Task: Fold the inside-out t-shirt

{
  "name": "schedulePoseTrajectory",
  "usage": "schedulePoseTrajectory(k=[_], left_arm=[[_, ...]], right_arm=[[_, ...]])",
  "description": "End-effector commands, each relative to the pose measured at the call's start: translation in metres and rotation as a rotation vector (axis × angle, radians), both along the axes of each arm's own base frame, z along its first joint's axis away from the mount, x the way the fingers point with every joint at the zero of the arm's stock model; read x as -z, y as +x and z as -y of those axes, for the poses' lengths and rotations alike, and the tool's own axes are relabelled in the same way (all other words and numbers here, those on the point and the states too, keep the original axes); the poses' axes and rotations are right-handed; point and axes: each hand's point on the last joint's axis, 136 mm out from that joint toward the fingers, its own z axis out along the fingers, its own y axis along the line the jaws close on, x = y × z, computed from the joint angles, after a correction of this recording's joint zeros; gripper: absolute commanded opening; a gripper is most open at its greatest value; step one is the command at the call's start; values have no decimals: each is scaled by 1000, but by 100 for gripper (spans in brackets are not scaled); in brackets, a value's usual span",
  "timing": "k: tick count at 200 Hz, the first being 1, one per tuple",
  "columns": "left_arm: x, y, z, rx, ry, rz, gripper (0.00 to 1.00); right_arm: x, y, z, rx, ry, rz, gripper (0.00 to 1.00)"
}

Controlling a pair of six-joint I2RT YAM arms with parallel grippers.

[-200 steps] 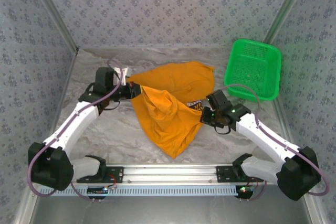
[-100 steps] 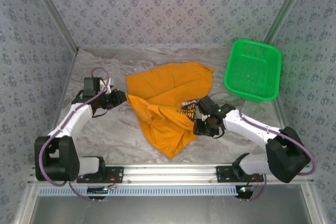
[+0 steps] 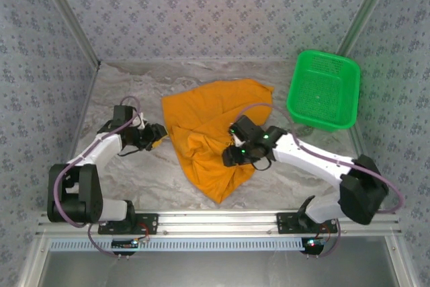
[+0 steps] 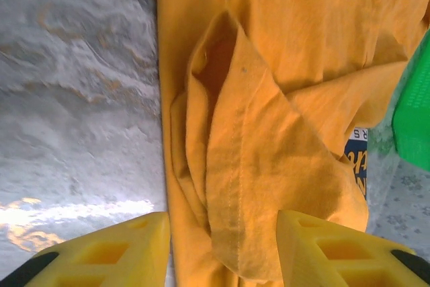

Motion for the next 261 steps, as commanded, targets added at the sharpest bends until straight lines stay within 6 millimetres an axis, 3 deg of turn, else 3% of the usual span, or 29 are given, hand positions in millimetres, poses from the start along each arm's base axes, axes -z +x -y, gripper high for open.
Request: schedulePoseTrajectory(k=[1, 17, 23, 46, 66, 114, 122, 141, 155, 171, 197, 212, 230, 251, 261], left_arm=[[-1, 6, 9, -36, -43, -36, 45], [-1, 12, 6, -60, -32, -25, 46], [-2, 15, 4, -66, -23, -18, 46], [1, 27, -4, -106, 16, -18, 47], [12, 32, -7, -140, 25, -48, 48], [26, 33, -11, -151, 50, -57, 48], [27, 33, -11, -145, 53, -61, 48], [30, 33, -10, -134, 51, -63, 48], [30, 34, -7, -125, 41, -58, 48], [26, 35, -3, -105, 30, -47, 48], [16, 34, 6, -53, 46, -15, 48], [10, 33, 11, -40, 47, -2, 50], [7, 34, 10, -52, 53, 14, 54], [12, 32, 3, -78, 88, 12, 55], [16, 29, 2, -80, 92, 6, 55]], right_arm=[[-16, 18, -63, -154, 63, 173, 56], [-13, 20, -100, -243, 44, 269, 59], [-23, 25, -117, -260, 53, 319, 61], [-8, 39, -143, -253, -46, 400, 66], [16, 48, -146, -190, -121, 316, 65], [50, 39, -137, -57, -163, 187, 61], [53, 40, -137, -42, -173, 184, 55], [59, 49, -137, -10, -193, 200, 27], [52, 54, -140, -9, -164, 180, 9], [27, 42, -148, -31, -52, 96, 0], [-29, 6, -165, -80, 269, -162, 0], [-51, -10, -171, -135, 344, -233, 0], [-49, -33, -176, -190, 359, -332, 0], [-22, -52, -177, -201, 316, -401, 0], [-6, -61, -175, -199, 291, -454, 12]])
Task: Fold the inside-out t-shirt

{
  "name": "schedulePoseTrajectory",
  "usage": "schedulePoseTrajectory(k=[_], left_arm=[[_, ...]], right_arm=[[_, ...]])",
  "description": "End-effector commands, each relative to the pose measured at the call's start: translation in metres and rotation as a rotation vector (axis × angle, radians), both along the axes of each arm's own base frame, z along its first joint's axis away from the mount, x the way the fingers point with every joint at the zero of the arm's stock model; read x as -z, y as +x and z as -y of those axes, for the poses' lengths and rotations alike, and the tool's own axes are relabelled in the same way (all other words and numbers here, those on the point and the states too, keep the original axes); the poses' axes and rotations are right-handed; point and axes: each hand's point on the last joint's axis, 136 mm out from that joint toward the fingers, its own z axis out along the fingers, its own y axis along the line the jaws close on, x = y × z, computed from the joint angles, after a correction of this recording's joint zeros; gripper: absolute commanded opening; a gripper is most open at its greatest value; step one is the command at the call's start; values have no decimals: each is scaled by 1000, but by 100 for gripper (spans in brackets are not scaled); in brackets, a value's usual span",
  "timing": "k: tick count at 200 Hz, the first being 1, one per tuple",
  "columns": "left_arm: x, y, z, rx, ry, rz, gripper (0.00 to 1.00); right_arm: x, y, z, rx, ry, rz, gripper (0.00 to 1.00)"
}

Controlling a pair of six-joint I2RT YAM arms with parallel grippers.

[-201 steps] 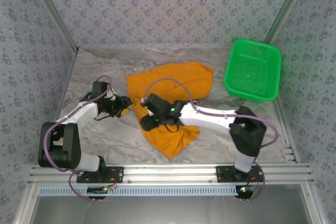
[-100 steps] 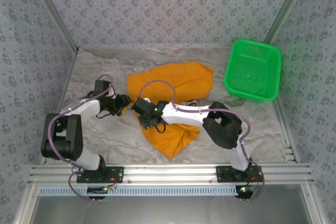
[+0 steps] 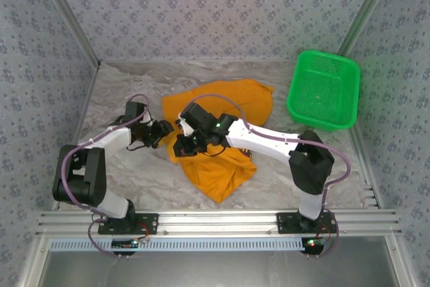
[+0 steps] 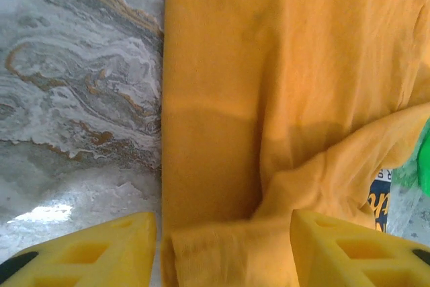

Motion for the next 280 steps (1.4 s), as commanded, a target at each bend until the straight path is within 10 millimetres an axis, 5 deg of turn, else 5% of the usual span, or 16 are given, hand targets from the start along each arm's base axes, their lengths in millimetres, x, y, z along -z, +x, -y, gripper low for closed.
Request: schedulePoseTrajectory(k=[1, 10, 25, 46, 81, 120, 151, 193, 232, 280], left_arm=[[-4, 1, -6, -15, 29, 32, 55], [2, -4, -8, -18, 41, 20, 55], [13, -13, -12, -19, 56, 6, 50], [27, -30, -15, 0, 69, -28, 40], [32, -53, -30, -2, 138, -44, 50], [18, -38, -21, 21, 89, 54, 53], [10, -30, 0, 114, 2, 103, 52], [-3, -32, -29, 53, 160, 112, 53], [-16, -52, -50, -48, 166, 144, 54], [-30, -73, -55, -82, 87, 196, 58]], right_arm=[[39, -44, 0, -84, -55, -212, 14], [49, -55, 0, -110, -49, -287, 41], [53, -62, 5, -116, -44, -341, 46], [39, -48, 24, -78, -51, -292, 56], [6, -3, 65, -11, -91, -114, 59], [2, 60, 98, 110, -216, 152, 59], [4, 86, 79, 93, -189, 267, 58], [16, 106, 19, -130, -222, 559, 56], [61, 132, -12, -352, -207, 604, 57], [105, 110, -27, -567, -165, 502, 57]])
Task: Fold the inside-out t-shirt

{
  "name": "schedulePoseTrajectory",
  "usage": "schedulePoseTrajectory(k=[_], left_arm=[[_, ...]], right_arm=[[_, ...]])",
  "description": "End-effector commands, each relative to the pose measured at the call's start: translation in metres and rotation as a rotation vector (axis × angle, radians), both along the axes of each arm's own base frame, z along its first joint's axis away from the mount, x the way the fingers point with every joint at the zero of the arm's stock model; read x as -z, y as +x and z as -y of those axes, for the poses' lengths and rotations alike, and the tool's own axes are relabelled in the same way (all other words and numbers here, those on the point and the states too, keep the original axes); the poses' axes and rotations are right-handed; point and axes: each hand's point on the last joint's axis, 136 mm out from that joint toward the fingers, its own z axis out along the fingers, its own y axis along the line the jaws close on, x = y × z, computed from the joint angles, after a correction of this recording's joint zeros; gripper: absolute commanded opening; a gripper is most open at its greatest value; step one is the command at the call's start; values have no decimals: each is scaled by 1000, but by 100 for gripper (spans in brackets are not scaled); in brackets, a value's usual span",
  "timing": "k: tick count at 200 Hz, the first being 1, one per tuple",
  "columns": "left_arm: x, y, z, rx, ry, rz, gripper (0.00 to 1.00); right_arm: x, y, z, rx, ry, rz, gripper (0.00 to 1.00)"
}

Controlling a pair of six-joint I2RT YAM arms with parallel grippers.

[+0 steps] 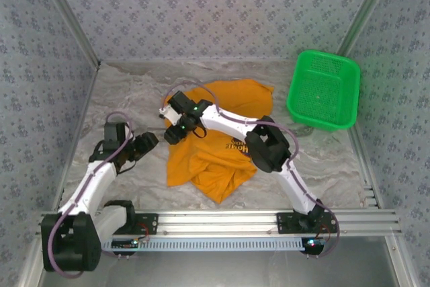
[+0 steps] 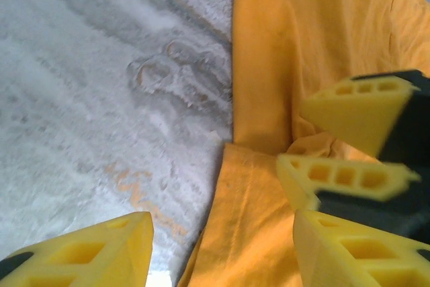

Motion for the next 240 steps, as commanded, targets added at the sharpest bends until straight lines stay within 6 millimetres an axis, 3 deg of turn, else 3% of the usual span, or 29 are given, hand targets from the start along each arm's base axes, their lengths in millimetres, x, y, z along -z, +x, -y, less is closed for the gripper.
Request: schedulePoseTrajectory(k=[1, 36, 48, 66, 92, 129, 147, 173, 185, 199, 217, 240], left_arm=[[-1, -14, 3, 12, -50, -30, 58], [-6, -19, 13, 42, -135, -41, 59], [-6, -21, 16, 52, -156, -44, 59], [-9, -21, 23, 86, -190, -33, 59], [-23, -20, 37, 155, -266, 7, 59], [-36, -17, 49, 263, -295, 92, 60], [-66, -23, 73, 441, -274, 245, 61], [-103, -25, 75, 521, -57, 511, 64], [-117, -30, 78, 569, -16, 637, 72], [-116, -32, 75, 596, 69, 676, 78], [-106, -17, 61, 526, 146, 623, 82], [-106, 0, 68, 531, 114, 672, 83]], right_arm=[[13, -27, 3, -168, -28, -78, 57], [31, -29, 19, -228, -54, -132, 51], [31, -29, 19, -247, -36, -143, 38], [17, -36, 16, -302, 29, -172, 18], [-17, -42, 15, -363, 134, -167, 3], [-73, -50, 16, -444, 314, -107, 0], [-88, -54, 19, -485, 363, -43, 2], [-99, -58, 23, -518, 396, -20, 2], [-103, -59, 23, -524, 415, -26, 2], [-108, -61, 22, -534, 431, -21, 1], [-116, -59, 23, -532, 443, 7, 0], [-128, -55, 26, -526, 492, 16, 0]])
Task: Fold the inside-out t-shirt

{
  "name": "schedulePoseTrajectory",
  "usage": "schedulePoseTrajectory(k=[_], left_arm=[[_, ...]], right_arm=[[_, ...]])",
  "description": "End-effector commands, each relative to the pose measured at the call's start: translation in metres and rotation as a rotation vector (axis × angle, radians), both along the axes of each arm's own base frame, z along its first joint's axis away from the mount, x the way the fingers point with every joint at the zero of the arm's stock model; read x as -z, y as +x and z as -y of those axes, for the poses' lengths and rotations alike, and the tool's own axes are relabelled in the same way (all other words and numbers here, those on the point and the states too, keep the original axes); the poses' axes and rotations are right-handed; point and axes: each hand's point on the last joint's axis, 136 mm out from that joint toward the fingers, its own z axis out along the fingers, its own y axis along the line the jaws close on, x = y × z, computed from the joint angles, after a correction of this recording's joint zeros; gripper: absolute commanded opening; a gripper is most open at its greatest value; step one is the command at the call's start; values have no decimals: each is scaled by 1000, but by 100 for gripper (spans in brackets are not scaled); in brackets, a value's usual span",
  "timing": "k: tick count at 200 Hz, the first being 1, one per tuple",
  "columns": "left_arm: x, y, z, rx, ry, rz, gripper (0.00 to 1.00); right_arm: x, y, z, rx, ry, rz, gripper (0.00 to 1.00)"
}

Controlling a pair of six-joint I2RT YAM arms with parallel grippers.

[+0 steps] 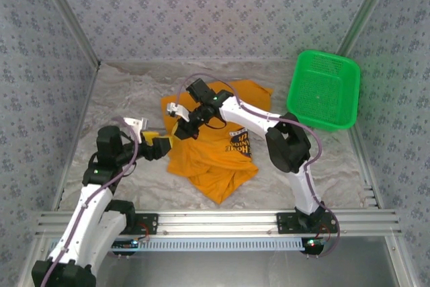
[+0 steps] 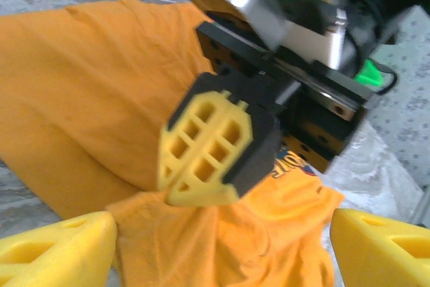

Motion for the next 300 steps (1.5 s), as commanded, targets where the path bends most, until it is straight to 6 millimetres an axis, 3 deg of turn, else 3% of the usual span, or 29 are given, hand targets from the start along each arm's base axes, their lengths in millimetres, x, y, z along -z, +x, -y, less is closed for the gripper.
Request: schedulePoseTrajectory(k=[1, 34, 52, 88, 123, 153, 172, 186, 204, 238, 255, 268, 294, 300], left_arm=[[-6, 23, -2, -17, 37, 98, 83], [16, 45, -4, -75, -11, -6, 81], [17, 43, 4, -21, -96, 20, 81], [28, 48, 12, 34, -98, 21, 81], [38, 40, 26, 149, -120, 12, 80], [47, 52, 21, 135, -105, -4, 79], [32, 43, 24, 227, -157, 51, 80], [37, 32, 26, 289, -101, 16, 81], [16, 13, 38, 467, -169, 101, 81], [13, 14, 58, 590, -96, 143, 79], [13, -4, 74, 742, -40, 174, 78], [11, -15, 78, 849, -18, 198, 69], [-1, -25, 79, 948, -94, 194, 18], [1, -24, 79, 950, -93, 169, 14]], right_arm=[[-34, -1, 4, -26, 103, 20, 0], [-39, -5, 6, -47, 125, 10, 0], [-41, -4, 8, -46, 133, 15, 0], [-54, -6, 13, -72, 183, -29, 0], [-63, -7, 22, -85, 208, -39, 0], [-62, -10, 26, -101, 204, -34, 0], [-56, -6, 29, -88, 181, -13, 0], [-58, -6, 32, -90, 185, 2, 0], [-58, -4, 32, -82, 179, 32, 0], [-58, -7, 26, -96, 169, 67, 0], [-61, -7, 26, -98, 179, 71, 0], [-62, -6, 27, -94, 178, 74, 0], [-61, -3, 30, -80, 171, 79, 0], [-61, -2, 32, -75, 167, 79, 0]])
